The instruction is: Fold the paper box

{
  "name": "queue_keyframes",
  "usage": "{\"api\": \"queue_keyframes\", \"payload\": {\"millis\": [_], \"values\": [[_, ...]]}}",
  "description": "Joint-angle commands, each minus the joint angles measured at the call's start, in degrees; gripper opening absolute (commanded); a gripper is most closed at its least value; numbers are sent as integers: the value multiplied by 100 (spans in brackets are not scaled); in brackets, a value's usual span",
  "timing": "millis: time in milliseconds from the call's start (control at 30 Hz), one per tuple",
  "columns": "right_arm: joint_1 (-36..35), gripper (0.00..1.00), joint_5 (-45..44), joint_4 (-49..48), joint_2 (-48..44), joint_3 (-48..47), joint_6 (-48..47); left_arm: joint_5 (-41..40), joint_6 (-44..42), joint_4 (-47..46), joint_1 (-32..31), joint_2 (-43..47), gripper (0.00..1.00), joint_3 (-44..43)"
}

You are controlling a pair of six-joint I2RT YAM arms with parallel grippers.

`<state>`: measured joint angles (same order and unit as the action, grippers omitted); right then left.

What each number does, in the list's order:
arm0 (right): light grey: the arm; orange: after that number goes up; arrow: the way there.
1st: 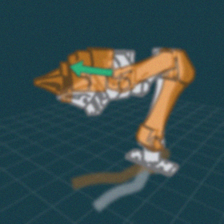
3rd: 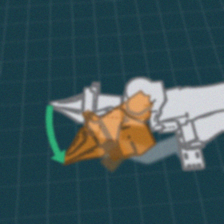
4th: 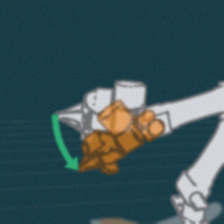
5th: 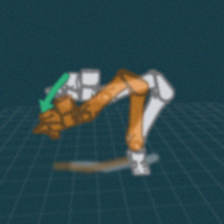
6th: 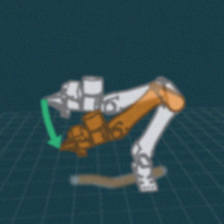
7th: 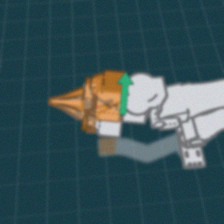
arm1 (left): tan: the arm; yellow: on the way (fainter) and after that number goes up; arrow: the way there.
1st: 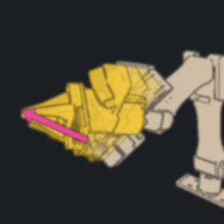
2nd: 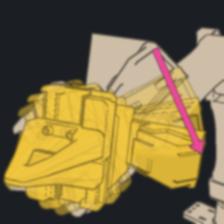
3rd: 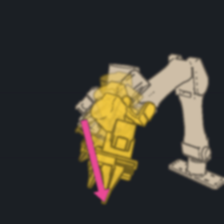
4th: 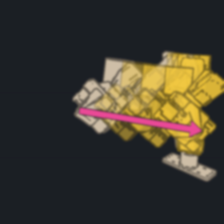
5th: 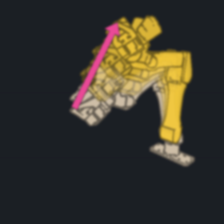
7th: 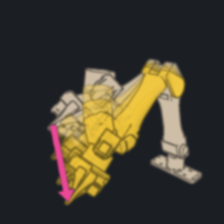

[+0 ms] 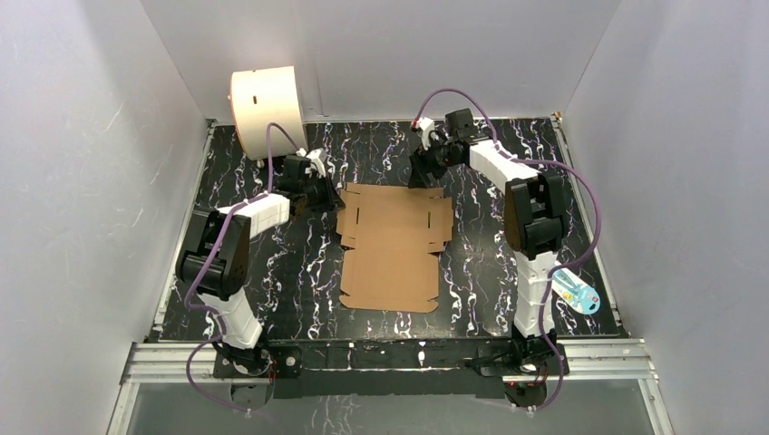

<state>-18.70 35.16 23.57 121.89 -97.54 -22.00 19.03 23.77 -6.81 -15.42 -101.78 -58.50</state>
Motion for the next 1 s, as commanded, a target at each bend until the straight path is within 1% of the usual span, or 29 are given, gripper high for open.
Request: {"api": "queue_keyframes", "payload": {"millis": [0, 100, 267, 433, 567, 733, 967], "values": [[-28, 80, 585, 671, 194, -380, -589, 193, -215, -467, -36, 406, 2, 141], [-13, 80, 662, 895, 362, -600, -676, 251, -233, -516, -53, 421, 2, 161], [-11, 75, 854, 1140, 624, -871, -839, 290, -268, -615, -84, 465, 2, 214], [-2, 67, 982, 1257, 860, -1091, -858, 319, -291, -650, -100, 500, 2, 241], [7, 57, 1088, 1396, 978, -1247, -936, 328, -301, -672, -118, 514, 2, 262], [15, 56, 1178, 1484, 1049, -1279, -1124, 370, -328, -735, -136, 542, 1, 303], [40, 41, 1470, 1785, 1095, -1454, -1358, 286, -338, -647, -141, 513, 1, 265]]}}
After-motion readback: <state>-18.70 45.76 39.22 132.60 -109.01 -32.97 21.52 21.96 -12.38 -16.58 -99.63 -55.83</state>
